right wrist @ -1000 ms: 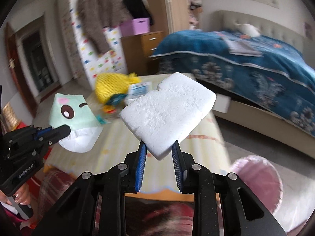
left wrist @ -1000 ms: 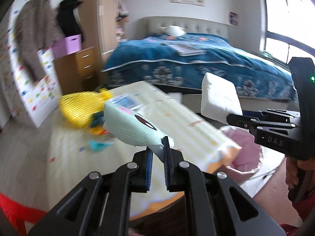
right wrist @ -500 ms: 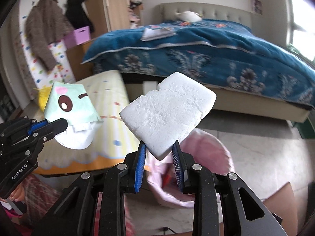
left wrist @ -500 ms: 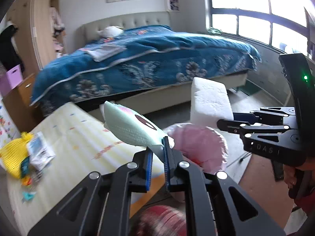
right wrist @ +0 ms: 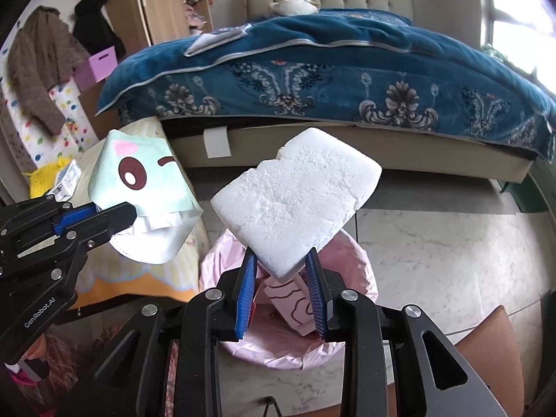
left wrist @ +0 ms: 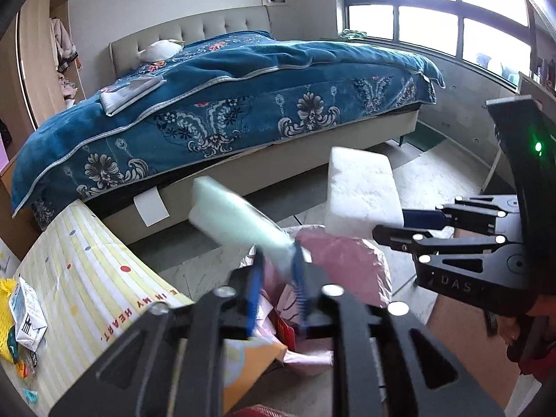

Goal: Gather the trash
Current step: 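Open both grippers over the wastebasket to drop the cloth and foam block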

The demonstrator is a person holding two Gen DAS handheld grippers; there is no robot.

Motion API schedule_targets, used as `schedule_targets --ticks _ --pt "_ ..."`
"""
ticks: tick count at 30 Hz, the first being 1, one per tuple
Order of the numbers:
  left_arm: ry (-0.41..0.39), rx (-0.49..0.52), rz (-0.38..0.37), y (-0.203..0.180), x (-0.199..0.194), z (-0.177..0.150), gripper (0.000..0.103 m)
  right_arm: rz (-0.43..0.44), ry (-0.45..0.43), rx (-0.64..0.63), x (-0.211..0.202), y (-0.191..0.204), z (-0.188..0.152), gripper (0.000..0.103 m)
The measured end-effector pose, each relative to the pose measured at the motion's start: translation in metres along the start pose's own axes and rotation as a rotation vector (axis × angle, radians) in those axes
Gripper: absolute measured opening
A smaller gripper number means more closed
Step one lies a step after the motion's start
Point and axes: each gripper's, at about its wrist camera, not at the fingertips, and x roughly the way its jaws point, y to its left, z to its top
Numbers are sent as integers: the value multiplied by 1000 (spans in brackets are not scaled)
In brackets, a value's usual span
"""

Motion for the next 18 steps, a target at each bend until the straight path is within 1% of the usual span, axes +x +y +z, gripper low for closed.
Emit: schedule_targets --ticks 1,2,4,6,9,14,18 --pt "6 -16 -13 3 3 1 46 1 14 8 5 -4 1 34" --pt "9 -25 -20 5 4 1 55 0 24 16 8 -7 2 35" --pt "22 -39 -26 8 7 -2 55 2 32 26 7 -9 3 36" --pt "42 -48 -14 12 7 -8 55 -2 33 29 5 -8 2 38" --pt "53 -72 1 19 -1 -17 55 -8 30 36 1 -10 -2 38" --pt "47 -114 65 33 -27 -34 55 5 8 58 -11 -6 -7 39" --pt "24 -171 108 50 -54 -48 55 44 -35 41 -26 10 -5 38"
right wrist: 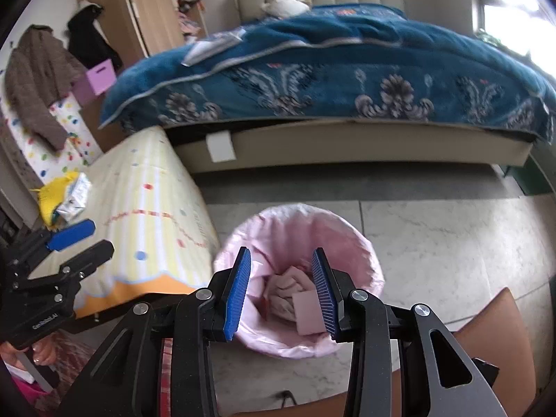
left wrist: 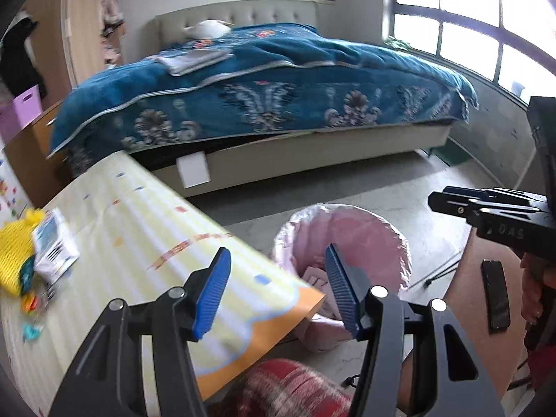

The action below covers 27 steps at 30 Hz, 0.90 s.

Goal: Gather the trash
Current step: 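Open both grippers over the wastebasket to drop the cloth and foam block, then move both grippers back over the table toward the milk carton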

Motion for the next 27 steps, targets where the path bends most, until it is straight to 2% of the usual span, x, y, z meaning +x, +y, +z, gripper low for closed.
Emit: schedule_targets --ticks 6,11,17,23,27 --pt "-44 -72 70 34 -44 -17 57 85 -46 -46 -10 38 5 38" --pt "-74 -137 158 68 -77 -37 64 146 -24 -156 -10 95 11 38" --pt "-83 -249 264 121 -110 -65 65 195 -2 -258 -6 154 13 39" --pt "-83 -379 371 183 -136 -92 69 262 14 -368 10 224 16 43" --pt "-83 -453 438 220 -150 -106 70 289 14 -415 18 258 16 50"
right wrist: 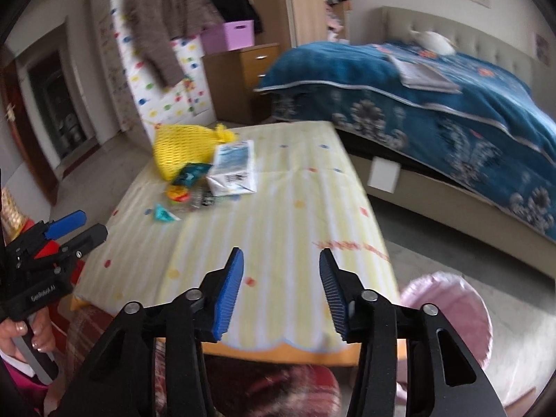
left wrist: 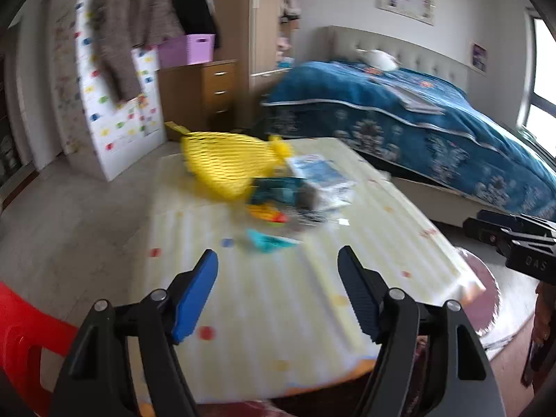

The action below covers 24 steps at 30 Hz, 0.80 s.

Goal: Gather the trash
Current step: 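Move both grippers back over the table toward the milk carton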

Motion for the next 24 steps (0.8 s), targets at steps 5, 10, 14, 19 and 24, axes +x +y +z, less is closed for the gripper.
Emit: schedule_targets --ticks 5,10,14,19,24 --pt "-7 -44 72 34 9 8 82 17 8 -39 32 31 21 69" --pt "10 -55 108 51 28 16 86 24 44 -67 73 54 41 70" --pt "36 -64 121 60 47 20 86 18 71 -74 101 59 53 73" --pt "65 -80 128 72 69 26 86 2 98 -86 141 65 68 81" --pt "87 -86 125 75 83 28 86 -3 116 -97 168 68 78 83"
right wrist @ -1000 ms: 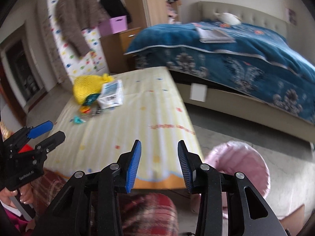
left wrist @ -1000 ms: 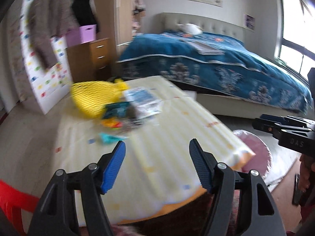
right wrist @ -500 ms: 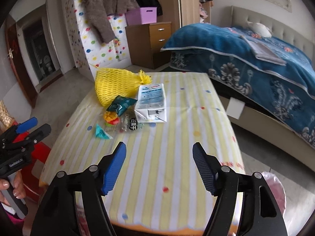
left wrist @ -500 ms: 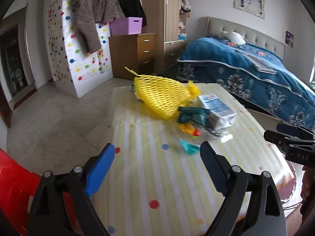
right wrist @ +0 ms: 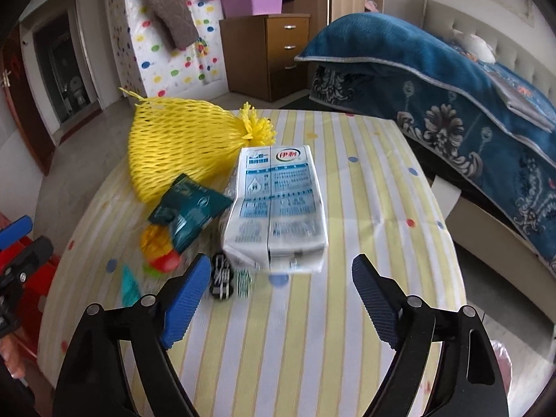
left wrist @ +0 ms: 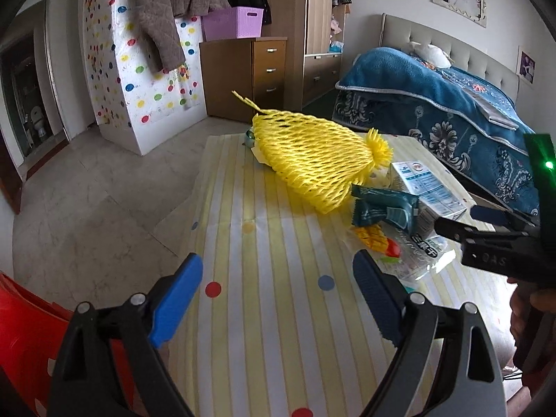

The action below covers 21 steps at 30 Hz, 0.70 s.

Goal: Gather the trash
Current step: 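Move both grippers back over the table toward the milk carton, then grasp the white Yili milk carton with the right gripper and lift it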

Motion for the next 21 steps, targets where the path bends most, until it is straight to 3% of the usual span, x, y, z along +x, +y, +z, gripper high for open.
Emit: schedule_targets --ticks 5,7,16,21 --pt "24 -12 -9 -2 6 -4 86 -8 33 -47 25 5 9 83" --pt "29 -4 -12 -5 6 -6 86 -8 38 -59 27 5 10 73" --pt "22 30 -36 -27 -6 -11 86 15 56 -55 0 3 -21 71" --pt "12 67 -64 -44 -13 -12 86 8 4 -7 -28 -9 -33 71"
